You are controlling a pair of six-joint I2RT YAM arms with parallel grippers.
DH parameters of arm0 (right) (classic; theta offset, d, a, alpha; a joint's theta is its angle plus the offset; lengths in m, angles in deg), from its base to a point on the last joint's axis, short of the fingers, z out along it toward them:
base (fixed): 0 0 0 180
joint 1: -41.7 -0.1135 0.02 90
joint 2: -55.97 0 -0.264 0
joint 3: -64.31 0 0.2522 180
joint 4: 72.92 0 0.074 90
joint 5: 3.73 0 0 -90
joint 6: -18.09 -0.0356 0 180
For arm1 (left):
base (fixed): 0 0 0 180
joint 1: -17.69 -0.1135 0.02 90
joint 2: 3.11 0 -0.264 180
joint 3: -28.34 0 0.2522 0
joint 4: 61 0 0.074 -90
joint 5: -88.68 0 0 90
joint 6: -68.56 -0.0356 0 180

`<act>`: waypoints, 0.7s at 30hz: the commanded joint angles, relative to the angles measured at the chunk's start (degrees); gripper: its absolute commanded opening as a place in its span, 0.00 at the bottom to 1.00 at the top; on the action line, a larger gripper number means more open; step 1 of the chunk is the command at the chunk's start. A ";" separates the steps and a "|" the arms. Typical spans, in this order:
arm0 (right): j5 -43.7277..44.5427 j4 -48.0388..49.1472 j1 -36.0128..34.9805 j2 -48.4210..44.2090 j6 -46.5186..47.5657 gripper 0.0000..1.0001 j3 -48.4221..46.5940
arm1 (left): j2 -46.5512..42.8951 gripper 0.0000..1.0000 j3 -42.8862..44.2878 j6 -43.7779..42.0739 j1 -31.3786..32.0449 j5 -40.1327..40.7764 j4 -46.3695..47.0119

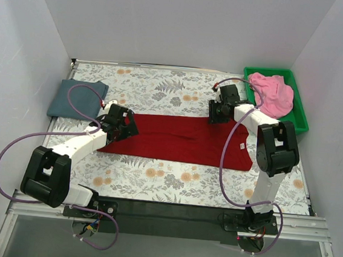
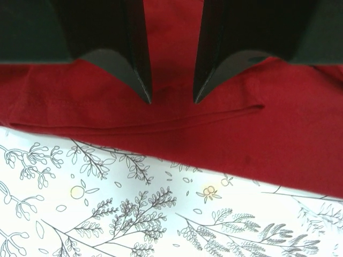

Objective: Fold and stack the t-shirts
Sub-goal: Fold the tshirt

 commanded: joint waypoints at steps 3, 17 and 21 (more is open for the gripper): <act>5.18 -1.98 -1.99 2.87 -1.14 0.38 -5.06 | -1.73 0.91 -4.03 -3.74 1.45 1.65 4.24; 14.34 -5.60 -4.81 7.01 -2.29 0.01 -7.61 | 3.45 0.91 -2.81 -3.48 2.77 3.23 3.55; 15.39 -6.65 -4.72 4.90 -2.02 0.01 -8.58 | 5.12 0.91 -2.11 -2.60 2.77 4.11 1.96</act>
